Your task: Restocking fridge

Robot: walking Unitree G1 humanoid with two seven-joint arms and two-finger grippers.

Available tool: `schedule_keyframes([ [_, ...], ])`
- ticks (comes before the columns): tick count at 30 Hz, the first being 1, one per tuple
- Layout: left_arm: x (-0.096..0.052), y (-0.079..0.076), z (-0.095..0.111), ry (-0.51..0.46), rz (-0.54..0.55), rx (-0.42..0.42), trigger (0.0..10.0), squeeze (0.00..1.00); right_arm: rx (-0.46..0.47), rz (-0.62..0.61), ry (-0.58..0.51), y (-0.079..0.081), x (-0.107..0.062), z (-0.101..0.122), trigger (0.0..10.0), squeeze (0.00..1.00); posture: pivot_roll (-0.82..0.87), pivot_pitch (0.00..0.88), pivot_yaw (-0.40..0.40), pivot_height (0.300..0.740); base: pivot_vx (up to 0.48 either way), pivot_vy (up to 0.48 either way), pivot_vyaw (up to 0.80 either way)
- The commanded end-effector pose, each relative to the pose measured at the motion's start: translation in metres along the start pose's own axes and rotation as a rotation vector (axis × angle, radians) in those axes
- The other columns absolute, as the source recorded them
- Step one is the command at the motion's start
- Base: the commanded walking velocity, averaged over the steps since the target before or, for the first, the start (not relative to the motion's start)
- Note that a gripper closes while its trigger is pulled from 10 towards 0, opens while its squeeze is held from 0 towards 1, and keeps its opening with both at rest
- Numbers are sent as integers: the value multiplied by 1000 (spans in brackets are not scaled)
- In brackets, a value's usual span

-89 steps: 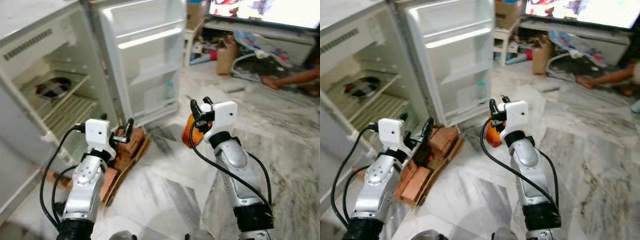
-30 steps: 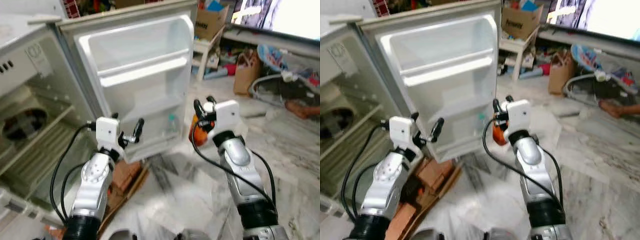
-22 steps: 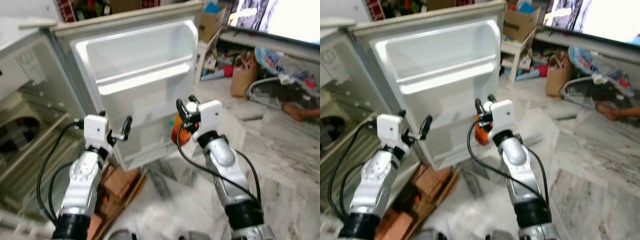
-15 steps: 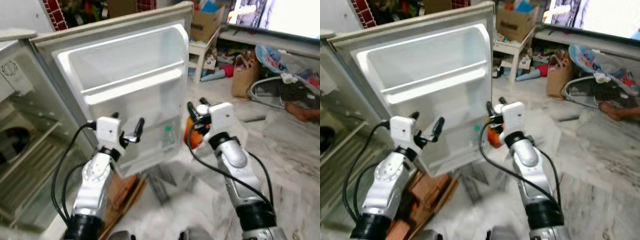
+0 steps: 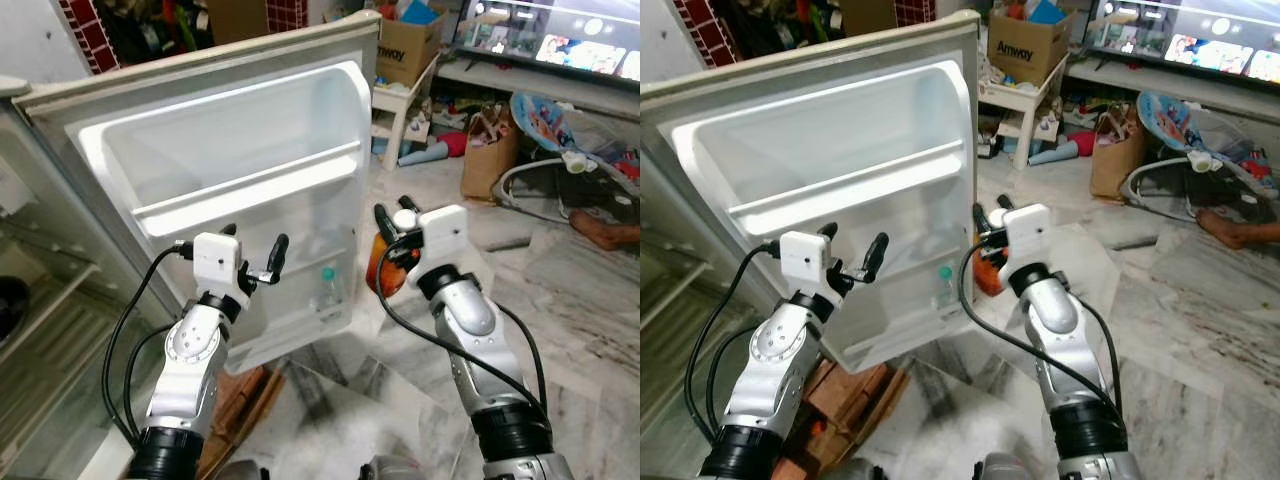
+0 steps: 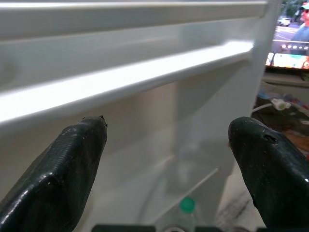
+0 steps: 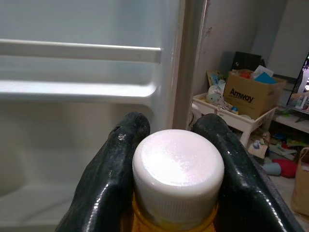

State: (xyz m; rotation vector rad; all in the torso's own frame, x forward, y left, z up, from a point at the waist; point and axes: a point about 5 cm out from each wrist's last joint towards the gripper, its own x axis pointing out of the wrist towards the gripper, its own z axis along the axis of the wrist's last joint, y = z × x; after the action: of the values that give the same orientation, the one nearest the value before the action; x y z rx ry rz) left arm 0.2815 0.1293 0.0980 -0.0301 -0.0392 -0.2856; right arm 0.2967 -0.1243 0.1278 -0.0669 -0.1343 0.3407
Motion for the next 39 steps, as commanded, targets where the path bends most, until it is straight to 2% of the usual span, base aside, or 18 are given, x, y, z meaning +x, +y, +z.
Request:
schedule_keyframes([
  [1,-2,9,0,15,30,9,10000,0,14,28,-31,10,4,7,10000,0,-64,3,11,740,0,0,0],
  [8,-2,9,1,23,30,12,10000,0,17,30,-25,11,5,6,10000,0,-57,24,11,740,0,185,0],
  [12,0,12,7,8,32,29,10000,0,20,23,-45,11,7,11,10000,0,-39,47,15,740,0,435,0],
  [17,-5,20,19,-28,60,52,10000,0,-13,-2,-37,11,7,12,10000,0,-10,87,27,740,0,0,0],
  [21,-11,24,15,-5,65,62,10000,0,35,-9,-29,15,5,9,10000,0,-6,91,27,740,0,0,0],
  [29,-15,17,14,9,58,51,10000,0,21,-1,-17,18,-1,5,10000,0,-14,91,25,740,0,0,0],
  [36,-18,13,9,37,47,37,10000,0,24,-23,-8,13,-2,4,10000,0,-16,90,28,740,0,0,179],
  [39,-19,13,9,41,47,38,10000,0,25,-28,-7,12,-2,4,10000,0,-15,92,28,740,0,390,0],
])
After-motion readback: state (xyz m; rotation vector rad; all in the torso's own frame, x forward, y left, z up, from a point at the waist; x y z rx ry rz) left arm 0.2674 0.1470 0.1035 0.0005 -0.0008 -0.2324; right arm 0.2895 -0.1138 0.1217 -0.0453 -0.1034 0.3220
